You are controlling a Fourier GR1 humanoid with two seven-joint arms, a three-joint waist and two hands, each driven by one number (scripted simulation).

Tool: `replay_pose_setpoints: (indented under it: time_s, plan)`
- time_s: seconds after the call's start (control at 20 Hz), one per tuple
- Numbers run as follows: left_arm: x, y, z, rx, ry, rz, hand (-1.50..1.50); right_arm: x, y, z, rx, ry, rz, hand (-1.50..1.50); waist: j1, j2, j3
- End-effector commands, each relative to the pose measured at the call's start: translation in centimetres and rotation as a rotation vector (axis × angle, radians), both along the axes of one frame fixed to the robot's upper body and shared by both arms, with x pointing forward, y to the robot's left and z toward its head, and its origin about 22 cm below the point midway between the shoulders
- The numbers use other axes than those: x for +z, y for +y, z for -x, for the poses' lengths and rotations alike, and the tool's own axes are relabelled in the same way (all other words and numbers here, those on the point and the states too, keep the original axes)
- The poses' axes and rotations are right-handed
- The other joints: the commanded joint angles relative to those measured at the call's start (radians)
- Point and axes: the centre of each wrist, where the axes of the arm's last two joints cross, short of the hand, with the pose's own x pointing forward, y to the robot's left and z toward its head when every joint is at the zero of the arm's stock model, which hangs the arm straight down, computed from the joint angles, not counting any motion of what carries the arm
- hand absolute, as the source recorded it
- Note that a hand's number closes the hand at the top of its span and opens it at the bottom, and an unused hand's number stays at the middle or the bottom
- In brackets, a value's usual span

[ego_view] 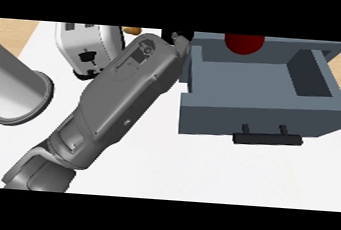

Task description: Pick up the can, place it into the drawer and close the drawer

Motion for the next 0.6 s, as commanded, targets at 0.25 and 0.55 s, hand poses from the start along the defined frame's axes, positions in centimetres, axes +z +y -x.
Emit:
replay_pose_setpoints:
  time_s: [0.25,0.55]
  plan:
    - [-0.6,-1.9,-0.1,0.019,0.022,-0.032,1.5,1.6,0.2,-0.4,0.02,-0.001,0.013,-1.5,-0.022,0.004,0.0]
    - [-0.6,-3.0,0.1,0.05,0.042,-0.07,1.5,0.4,1.6,-1.3,0.045,-0.028,0.01,-1.5,-0.03,0.006,0.001]
